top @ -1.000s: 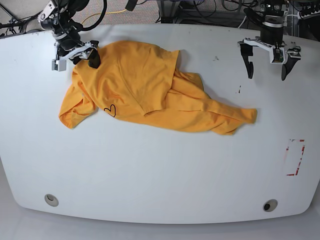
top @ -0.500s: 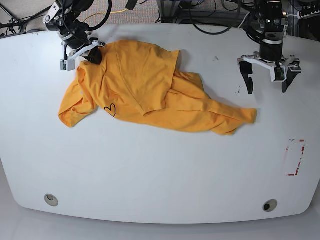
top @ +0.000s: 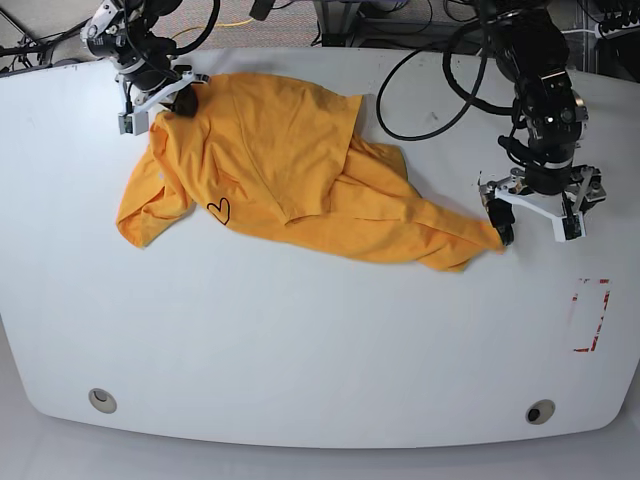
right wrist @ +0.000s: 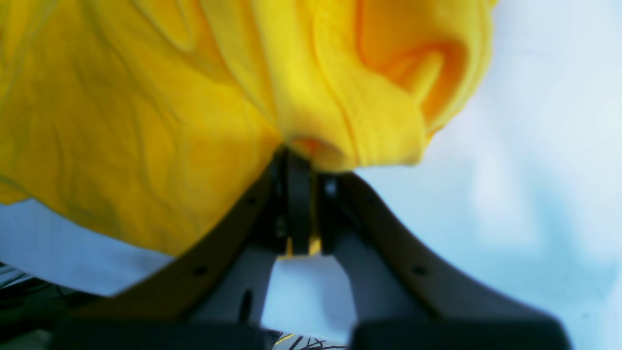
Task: Fold the T-shirt properly
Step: 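Reach the left gripper to the T-shirt's hem corner and grasp it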
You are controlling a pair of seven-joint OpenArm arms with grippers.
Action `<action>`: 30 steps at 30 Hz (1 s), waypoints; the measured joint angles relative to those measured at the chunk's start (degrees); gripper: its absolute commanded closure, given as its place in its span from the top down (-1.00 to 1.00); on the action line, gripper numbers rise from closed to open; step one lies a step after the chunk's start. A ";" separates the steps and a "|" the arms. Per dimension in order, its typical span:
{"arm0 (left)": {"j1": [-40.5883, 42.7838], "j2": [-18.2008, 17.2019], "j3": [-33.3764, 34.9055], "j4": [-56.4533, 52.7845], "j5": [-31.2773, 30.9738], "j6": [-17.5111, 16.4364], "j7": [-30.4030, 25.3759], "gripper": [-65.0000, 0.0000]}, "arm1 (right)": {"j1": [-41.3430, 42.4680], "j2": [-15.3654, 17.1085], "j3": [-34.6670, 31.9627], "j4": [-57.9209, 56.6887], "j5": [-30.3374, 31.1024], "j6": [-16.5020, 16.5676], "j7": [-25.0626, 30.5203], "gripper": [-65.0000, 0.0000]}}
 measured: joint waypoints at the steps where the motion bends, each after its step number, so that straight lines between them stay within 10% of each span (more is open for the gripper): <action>1: -1.25 -0.04 0.00 -1.27 -0.02 0.00 0.31 1.00 | 0.04 0.00 0.00 0.07 -0.02 0.00 -0.02 -1.00; 25: -16.76 -0.35 -0.15 -30.05 0.00 0.24 1.55 1.00 | -0.04 0.00 0.00 0.17 -0.20 -0.22 -0.20 -1.00; 30: -16.92 -0.37 -0.13 -32.46 0.39 0.26 0.07 0.33 | -0.04 -0.02 0.00 0.20 -0.17 -0.22 -0.15 -1.00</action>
